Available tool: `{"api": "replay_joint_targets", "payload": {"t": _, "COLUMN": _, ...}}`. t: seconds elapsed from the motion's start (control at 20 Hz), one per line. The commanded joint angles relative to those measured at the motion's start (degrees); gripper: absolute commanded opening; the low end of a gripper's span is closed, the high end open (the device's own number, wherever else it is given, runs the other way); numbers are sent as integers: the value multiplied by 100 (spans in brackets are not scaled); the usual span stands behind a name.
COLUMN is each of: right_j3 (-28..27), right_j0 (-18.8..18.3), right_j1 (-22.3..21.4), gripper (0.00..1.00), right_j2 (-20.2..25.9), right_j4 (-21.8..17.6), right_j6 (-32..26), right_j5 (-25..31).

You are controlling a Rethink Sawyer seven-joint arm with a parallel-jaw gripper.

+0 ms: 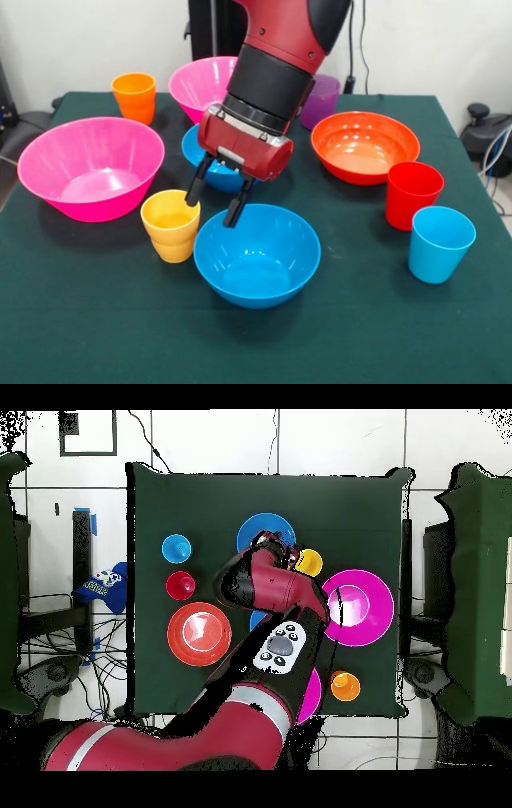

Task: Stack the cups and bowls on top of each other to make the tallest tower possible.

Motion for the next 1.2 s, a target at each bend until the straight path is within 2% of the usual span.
{"api": "replay_joint_targets", "payload": {"t": 0.05, "right_j3": -236, "right_j0": -149, "right_j1": 581, "gripper": 100, "right_j2": 602, "right_j4": -459, "right_j6": 12, "right_j5": 407}}
{"api": "replay_joint_targets", "payload": {"t": 0.7, "right_j3": -258, "right_j0": -211, "right_j1": 820, "gripper": 100, "right_j2": 656, "right_j4": -475, "right_j6": 164, "right_j5": 92}}
{"api": "replay_joint_targets", "payload": {"t": 1.2, "right_j3": -324, "right_j0": -181, "right_j1": 625, "gripper": 100, "right_j2": 636, "right_j4": -559, "right_j6": 49, "right_j5": 373}}
